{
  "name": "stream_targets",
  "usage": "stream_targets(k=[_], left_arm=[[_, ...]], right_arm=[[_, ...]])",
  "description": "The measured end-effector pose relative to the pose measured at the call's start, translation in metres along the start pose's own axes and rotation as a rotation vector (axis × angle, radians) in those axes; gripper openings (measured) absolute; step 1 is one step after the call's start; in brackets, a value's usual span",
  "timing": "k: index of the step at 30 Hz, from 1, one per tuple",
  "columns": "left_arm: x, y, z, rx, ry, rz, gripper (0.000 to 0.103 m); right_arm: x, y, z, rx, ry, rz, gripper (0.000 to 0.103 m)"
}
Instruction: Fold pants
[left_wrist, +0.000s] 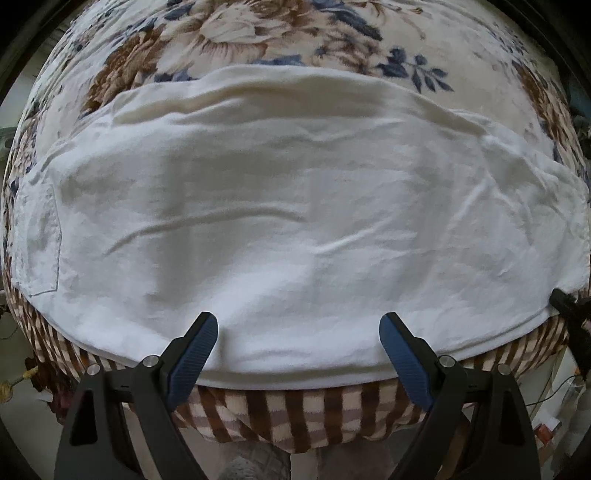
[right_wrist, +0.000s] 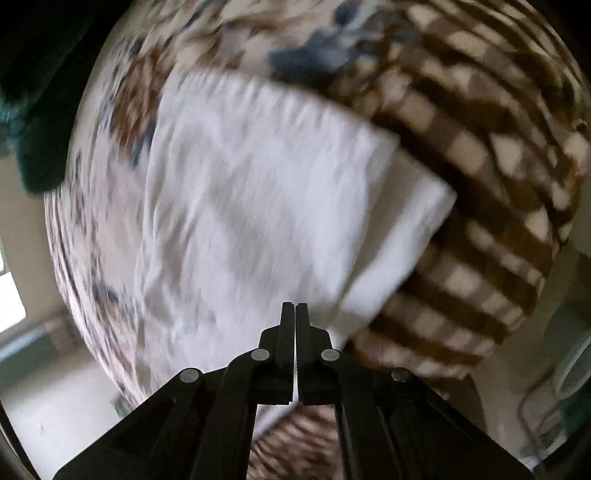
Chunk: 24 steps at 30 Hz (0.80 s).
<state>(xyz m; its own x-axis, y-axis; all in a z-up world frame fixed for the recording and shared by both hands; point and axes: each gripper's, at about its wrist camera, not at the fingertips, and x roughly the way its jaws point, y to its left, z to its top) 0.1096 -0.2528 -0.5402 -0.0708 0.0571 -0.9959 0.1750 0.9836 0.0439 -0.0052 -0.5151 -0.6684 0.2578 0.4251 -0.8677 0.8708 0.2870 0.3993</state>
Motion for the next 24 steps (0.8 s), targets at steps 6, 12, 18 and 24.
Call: stream_targets(k=[6,12,18,24], left_arm=[[0.011,0.007,-0.006,-0.014,0.018,-0.015,0.090],[0.018,0.004,0.009,-0.010,0.019,-0.014,0.090],[0.011,0.017,0.009,-0.016,0.013,-0.017,0.090],[0.006,0.033,0.018,-0.039,-0.007,-0.033,0.090]], right_arm=[[0.027,-0.007,0.000,0.021,0.083,0.031,0.029],[0.018,0.023,-0.014,-0.052,-0.019,0.006,0.008],[-0.022,0.024,-0.029,-0.039,-0.056,-0.002,0.007],[-0.017,-0.009,-0.012,0.004,0.045,0.020,0.024]])
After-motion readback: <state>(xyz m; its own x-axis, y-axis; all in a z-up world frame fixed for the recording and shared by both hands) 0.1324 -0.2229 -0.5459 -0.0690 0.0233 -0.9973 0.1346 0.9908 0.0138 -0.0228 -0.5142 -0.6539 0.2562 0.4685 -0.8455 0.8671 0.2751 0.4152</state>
